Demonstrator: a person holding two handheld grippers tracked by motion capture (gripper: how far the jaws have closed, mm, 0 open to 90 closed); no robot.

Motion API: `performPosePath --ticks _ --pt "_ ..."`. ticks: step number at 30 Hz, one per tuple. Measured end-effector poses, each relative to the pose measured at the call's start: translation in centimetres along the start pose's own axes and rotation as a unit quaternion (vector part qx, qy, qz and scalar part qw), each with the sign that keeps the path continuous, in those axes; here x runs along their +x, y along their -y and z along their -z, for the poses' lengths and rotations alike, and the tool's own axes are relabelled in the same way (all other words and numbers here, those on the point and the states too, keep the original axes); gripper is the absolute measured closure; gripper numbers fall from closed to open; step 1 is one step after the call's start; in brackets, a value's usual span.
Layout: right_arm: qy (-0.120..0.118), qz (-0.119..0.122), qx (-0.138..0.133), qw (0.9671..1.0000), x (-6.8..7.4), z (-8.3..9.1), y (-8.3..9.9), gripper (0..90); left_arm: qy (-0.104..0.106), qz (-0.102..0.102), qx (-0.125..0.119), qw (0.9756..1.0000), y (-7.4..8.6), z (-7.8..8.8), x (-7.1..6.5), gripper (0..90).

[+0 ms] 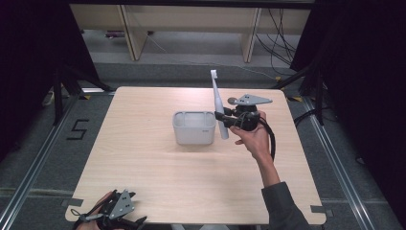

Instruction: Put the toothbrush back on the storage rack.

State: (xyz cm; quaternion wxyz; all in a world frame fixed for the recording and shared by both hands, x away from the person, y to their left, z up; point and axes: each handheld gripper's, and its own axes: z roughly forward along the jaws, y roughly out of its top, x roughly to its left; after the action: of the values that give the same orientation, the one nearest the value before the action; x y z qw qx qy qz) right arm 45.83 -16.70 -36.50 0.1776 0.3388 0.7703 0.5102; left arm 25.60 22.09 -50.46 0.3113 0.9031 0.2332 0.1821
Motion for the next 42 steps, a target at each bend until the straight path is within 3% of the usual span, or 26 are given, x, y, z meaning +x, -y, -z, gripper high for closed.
performPosePath --ticks 2,3,4,6,7,8,9,17,20,25,26,28,31,32,33,35,36,37,38,42 --pt "0.002 -0.014 -0.013 0.9998 0.3 -0.2 -0.2 66.4 0.002 -0.007 0.004 1.0000 0.0 0.1 0.0 15.9" --pt "-0.003 -0.005 -0.017 0.9998 0.1 -0.4 -0.3 66.5 0.001 0.004 0.000 1.0000 0.1 0.0 0.0 15.9" --pt "-0.001 -0.008 -0.016 0.9998 0.2 -0.4 -0.5 66.4 0.001 -0.007 0.002 1.0000 0.0 0.0 0.1 15.8" --pt "0.003 -0.014 -0.027 0.9995 0.2 -0.7 -0.7 66.4 0.003 -0.004 -0.001 1.0000 0.0 0.0 0.0 15.8" --pt "-0.002 0.001 -0.032 0.9995 0.0 -0.9 -0.8 66.4 0.006 -0.011 0.005 0.9999 0.0 0.1 0.0 15.8" --pt "0.003 -0.010 -0.027 0.9996 0.2 -0.9 -1.0 66.4 0.004 -0.014 0.009 0.9998 0.0 0.1 0.1 15.8" --pt "0.000 -0.011 -0.033 0.9994 0.2 -1.1 -1.2 66.4 0.002 -0.003 0.001 1.0000 0.0 0.0 0.0 15.8" --pt "0.008 -0.024 -0.055 0.9982 0.3 -2.2 -2.3 66.4 0.004 -0.012 0.004 0.9999 0.0 0.1 0.1 15.9" --pt "0.006 -0.027 -0.053 0.9982 0.2 -2.8 -2.6 66.4 0.007 -0.003 0.005 1.0000 0.0 0.0 -0.1 15.9" --pt "0.011 -0.034 -0.054 0.9979 -0.1 -3.9 -2.4 66.4 0.004 -0.010 0.003 0.9999 0.0 0.1 0.0 15.8" --pt "0.013 -0.034 -0.052 0.9980 -0.2 -4.1 -2.4 66.4 0.007 0.000 0.003 1.0000 0.1 0.0 -0.1 15.8" --pt "0.017 -0.034 -0.056 0.9977 -0.4 -4.5 -2.3 66.4 0.006 -0.012 0.006 0.9999 0.0 0.1 0.0 15.8" --pt "0.016 -0.049 -0.057 0.9971 -0.4 -4.7 -2.2 66.4 0.007 -0.011 0.002 0.9999 0.0 0.1 -0.1 15.8" --pt "0.021 -0.039 -0.063 0.9970 -0.7 -5.1 -2.2 66.4 0.005 -0.014 0.007 0.9999 0.0 0.2 0.0 15.8" --pt "0.021 -0.041 -0.059 0.9972 -0.7 -5.2 -2.2 66.4 0.005 -0.001 0.001 1.0000 0.0 0.0 -0.1 15.8" --pt "0.028 -0.050 -0.059 0.9966 -0.8 -5.4 -2.1 66.4 0.005 -0.015 0.006 0.9999 0.0 0.2 0.0 15.8" --pt "0.023 -0.052 -0.061 0.9965 -0.8 -5.5 -2.0 66.4 0.007 -0.005 0.000 1.0000 0.0 0.1 -0.2 15.8" --pt "0.025 -0.056 -0.057 0.9965 -0.8 -5.6 -2.0 66.4 0.011 -0.014 0.012 0.9998 0.0 0.1 -0.1 15.8" --pt "0.030 -0.044 -0.062 0.9966 -1.0 -5.7 -2.0 66.4 0.011 0.000 0.006 0.9999 0.1 0.0 -0.2 15.8" --pt "0.037 -0.051 -0.059 0.9963 -1.2 -6.1 -1.8 66.4 0.013 -0.005 0.004 0.9999 0.0 0.0 -0.2 15.8"
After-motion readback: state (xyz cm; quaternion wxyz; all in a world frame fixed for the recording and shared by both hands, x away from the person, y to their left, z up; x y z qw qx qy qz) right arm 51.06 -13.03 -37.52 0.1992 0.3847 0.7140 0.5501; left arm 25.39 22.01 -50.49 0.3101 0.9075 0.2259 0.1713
